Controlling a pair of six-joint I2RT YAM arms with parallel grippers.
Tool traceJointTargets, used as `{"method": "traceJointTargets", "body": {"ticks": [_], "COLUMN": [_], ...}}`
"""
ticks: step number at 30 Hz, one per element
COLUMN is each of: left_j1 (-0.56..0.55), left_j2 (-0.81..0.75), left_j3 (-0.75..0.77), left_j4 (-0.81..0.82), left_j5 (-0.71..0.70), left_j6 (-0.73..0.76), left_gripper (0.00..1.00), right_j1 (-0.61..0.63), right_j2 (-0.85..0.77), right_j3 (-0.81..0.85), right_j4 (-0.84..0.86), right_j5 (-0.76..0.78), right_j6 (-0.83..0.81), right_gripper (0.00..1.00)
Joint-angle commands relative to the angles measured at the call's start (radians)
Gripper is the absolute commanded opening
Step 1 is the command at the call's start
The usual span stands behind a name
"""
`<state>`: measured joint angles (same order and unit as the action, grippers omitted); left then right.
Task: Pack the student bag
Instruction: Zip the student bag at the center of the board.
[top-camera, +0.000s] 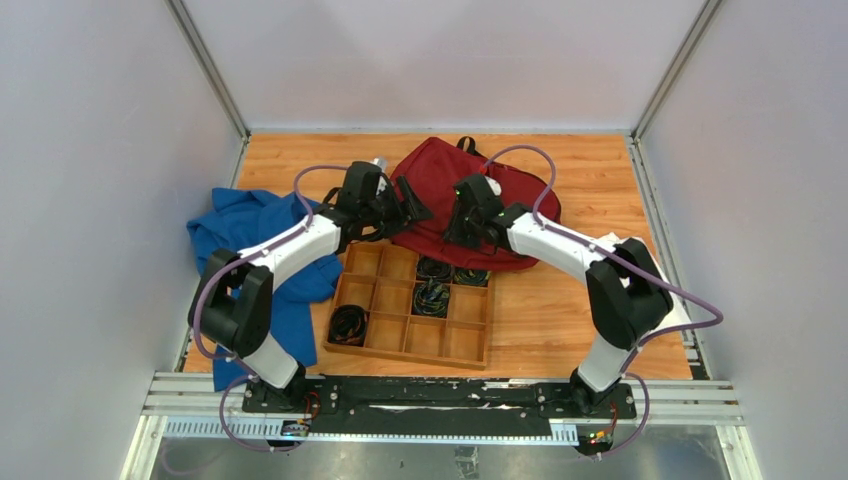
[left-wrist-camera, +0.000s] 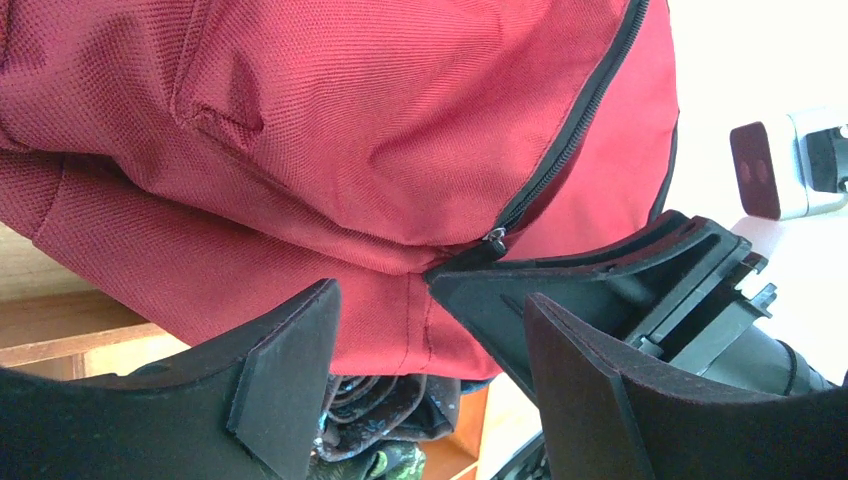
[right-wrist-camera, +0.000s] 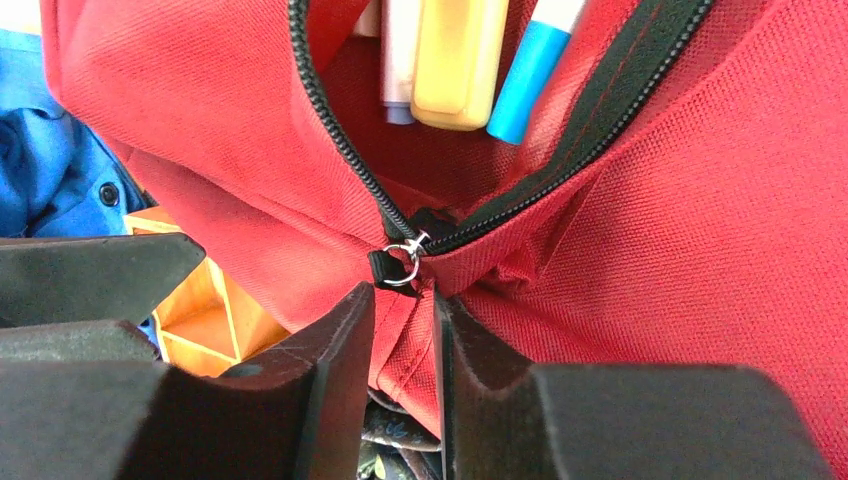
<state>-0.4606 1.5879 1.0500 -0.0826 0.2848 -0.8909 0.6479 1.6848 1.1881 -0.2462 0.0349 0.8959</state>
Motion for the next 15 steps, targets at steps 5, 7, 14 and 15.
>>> {"method": "traceJointTargets", "body": {"ticks": [5,7,14,15], "left_j1": [-0.004,-0.004,-0.014,-0.017], "left_j2": [0.023,0.025,0.046,0.052], "left_j3": [0.002,0.000,-0.005,-0.001], "left_j4": [0.031,0.038,0.076,0.076], "left_j5": [0.012,0.016,0.025,0.024], "left_j6": [-0.004,-0.010,-0.050,-0.051], "left_gripper": [0.73,0.73,0.73,0.73], "right_j1": [-0.008,-0.008,-0.012,-0.013], "right_j2": [0.024,0.005,-0.078,-0.085], "right_j3": [0.042,0.039,0.027,0.026], "right_j4": [-0.016,-0.021,-0.028,-0.025], "right_j5": [0.050,0.048,0.039,0.038], "right_j6": [-0.007,-0.011,-0.032,-0.032], "right_gripper": [0.03,0.00,0.00,0.00]}}
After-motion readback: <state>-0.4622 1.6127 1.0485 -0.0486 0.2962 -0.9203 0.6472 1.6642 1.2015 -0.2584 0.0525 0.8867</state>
